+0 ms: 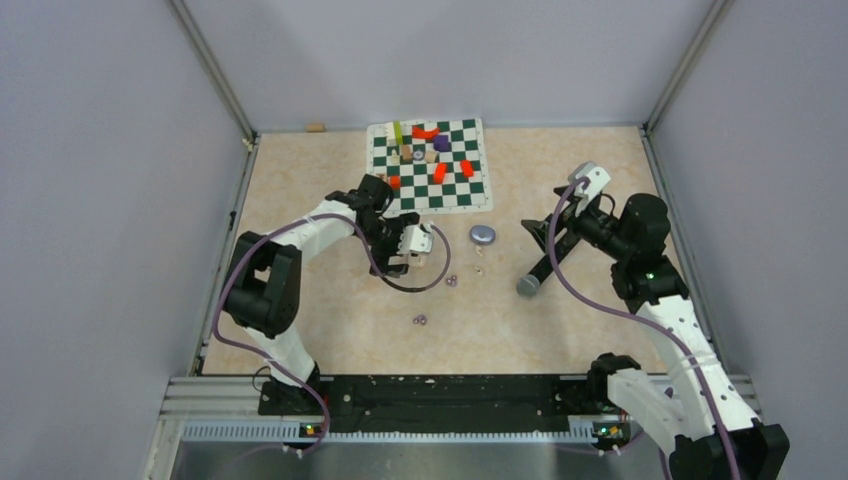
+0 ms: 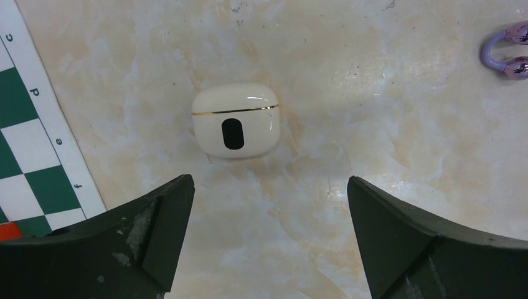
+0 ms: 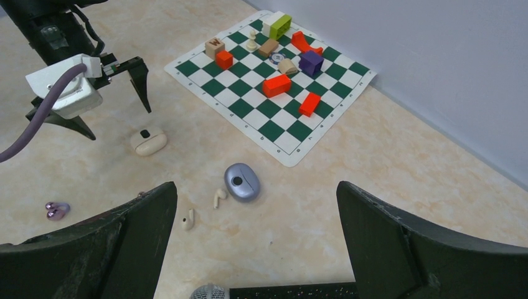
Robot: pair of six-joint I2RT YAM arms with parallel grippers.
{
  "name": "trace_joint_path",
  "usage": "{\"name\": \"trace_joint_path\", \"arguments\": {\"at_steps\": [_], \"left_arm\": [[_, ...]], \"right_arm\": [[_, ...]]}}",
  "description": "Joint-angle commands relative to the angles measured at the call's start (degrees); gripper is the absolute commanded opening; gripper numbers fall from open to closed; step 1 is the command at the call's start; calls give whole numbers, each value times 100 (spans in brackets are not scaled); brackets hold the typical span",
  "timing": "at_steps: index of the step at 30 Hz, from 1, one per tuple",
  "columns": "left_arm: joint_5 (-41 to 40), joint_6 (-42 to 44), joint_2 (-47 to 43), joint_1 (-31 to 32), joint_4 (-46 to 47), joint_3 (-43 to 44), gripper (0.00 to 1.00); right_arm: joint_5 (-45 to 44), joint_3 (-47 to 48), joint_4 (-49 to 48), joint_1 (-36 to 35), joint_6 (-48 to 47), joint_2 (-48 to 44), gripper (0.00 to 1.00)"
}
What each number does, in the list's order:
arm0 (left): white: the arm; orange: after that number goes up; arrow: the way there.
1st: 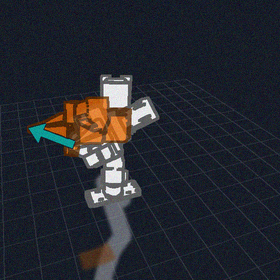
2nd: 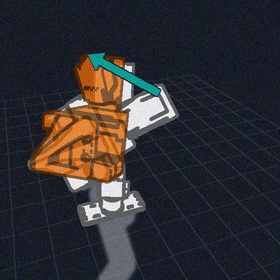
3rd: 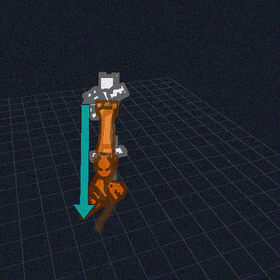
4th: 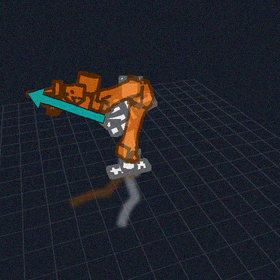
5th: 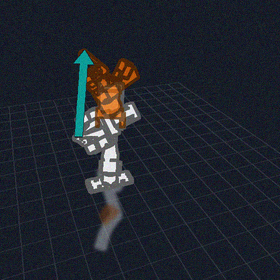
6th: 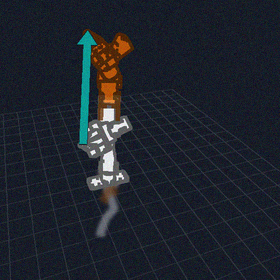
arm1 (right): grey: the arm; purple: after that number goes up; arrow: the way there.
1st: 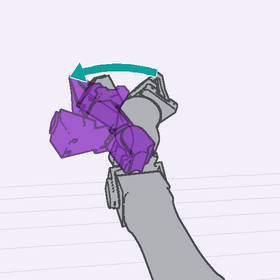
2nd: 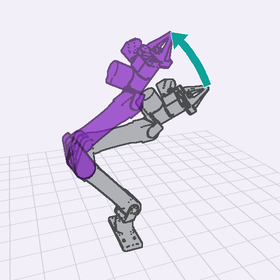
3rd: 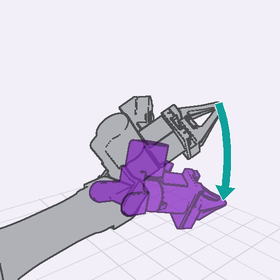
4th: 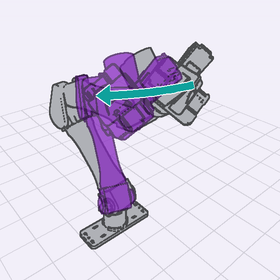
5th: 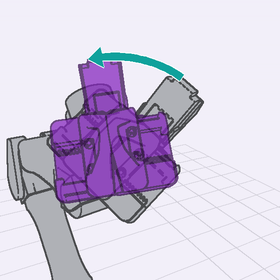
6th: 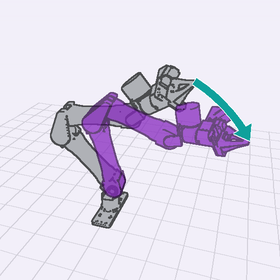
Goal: Insert the wireless bluetooth earbuds into the charging case
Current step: Pick up the charging case from the center of the board.
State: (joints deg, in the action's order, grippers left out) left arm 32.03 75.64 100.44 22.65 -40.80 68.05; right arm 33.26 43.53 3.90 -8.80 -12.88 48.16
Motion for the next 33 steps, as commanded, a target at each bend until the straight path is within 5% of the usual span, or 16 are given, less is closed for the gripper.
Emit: {"name": "trace_joint_path", "arguments": {"at_steps": [1,22,33], "left_arm": [[258,55,128,99,3,268,99],[-702,-995,970,530,646,730,98],[-806,-1112,1100,536,560,799,82]], "right_arm": [[144,7,-285,80,14,-23,98],[190,-6,-261,80,-56,-110,97],[214,-19,-267,82,-57,-94,97]]}}
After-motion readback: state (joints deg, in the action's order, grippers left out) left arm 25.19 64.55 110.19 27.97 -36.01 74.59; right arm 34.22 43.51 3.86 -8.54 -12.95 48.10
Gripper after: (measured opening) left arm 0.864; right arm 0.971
